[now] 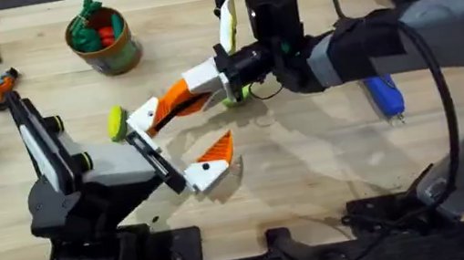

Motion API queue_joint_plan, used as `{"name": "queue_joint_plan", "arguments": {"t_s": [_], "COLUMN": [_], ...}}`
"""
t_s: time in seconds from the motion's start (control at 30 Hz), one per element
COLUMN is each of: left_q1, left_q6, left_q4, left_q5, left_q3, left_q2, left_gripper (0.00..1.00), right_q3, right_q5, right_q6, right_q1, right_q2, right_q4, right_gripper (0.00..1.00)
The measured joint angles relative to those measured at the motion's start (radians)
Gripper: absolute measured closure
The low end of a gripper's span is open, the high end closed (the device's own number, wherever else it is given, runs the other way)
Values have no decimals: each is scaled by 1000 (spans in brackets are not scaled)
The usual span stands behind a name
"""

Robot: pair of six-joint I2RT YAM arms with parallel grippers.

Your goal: Pick up the gripper from the table and insert it into the empty holder that is missing its gripper. Then pick up a screw, insert it into the mounting hole, and use the screwdriver to tighten it. Finally, clean up the table by picking up the vegetable and placing it into the bucket.

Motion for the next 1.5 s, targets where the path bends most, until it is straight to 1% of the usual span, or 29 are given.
{"name": "queue_joint_plan", "arguments": {"t_s": [0.17, 0.27, 0.43, 0.47, 0.57, 0.63, 0.67, 0.7, 0.73, 0.77, 0.8, 0.83, 0.97, 1.07, 1.23, 1.33, 1.4, 1.5], "left_q1": [0, 0, 0, -1, -4, -4, -4, -4, -4, -4, -7, -14, -22, -22, -22, -22, -22, -22], "left_q6": [4, 13, 27, 31, 39, 46, 49, 52, 59, 65, 69, 69, 69, 69, 69, 69, 69, 69], "left_q4": [1, 2, 2, 1, 0, 0, 0, 0, 1, 1, 0, -1, -2, -2, -2, -2, -2, -3], "left_q5": [-5, -8, -7, 7, 9, 9, 9, 11, 12, 12, 27, 40, 53, 53, 54, 56, 57, 60], "left_q3": [0, 0, 1, 2, 2, 2, 2, 2, 2, 2, 2, 2, 2, 2, 2, 2, 2, 2], "left_q2": [0, -1, -1, -1, -2, -4, -8, -10, -12, -16, -19, -19, -19, -19, -19, -19, -19, -19], "left_gripper": [15, 15, 15, 15, 15, 15, 15, 15, 15, 15, 15, 15, 15, 15, 15, 15, 15, 15], "right_q3": [0, 0, 0, 0, 0, -1, -3, -4, -5, -7, -10, -10, -10, -10, -10, -10, -2, 33], "right_q5": [-1, 2, 5, 9, 16, 16, 14, 11, 10, 7, -13, -20, -42, -46, -38, -16, 6, 42], "right_q6": [4, 6, 6, 7, 5, 3, 2, 2, 1, 1, -4, -5, -7, -34, -135, -215, -279, -396], "right_q1": [1, 4, 6, 9, 18, 18, 17, 17, 16, 16, 8, 6, -25, -80, -189, -249, -289, -347], "right_q2": [0, 0, 1, 2, 5, 8, 10, 11, 13, 15, 27, 27, 27, 27, 27, 27, 27, 27], "right_q4": [21, 25, 23, 21, 21, 21, 25, 29, 35, 37, 59, 66, 77, 77, 47, -28, -116, -294], "right_gripper": [982, 863, 759, 737, 654, 575, 532, 456, 360, 291, 37, 15, 10, 8, 8, 8, 8, 8]}}
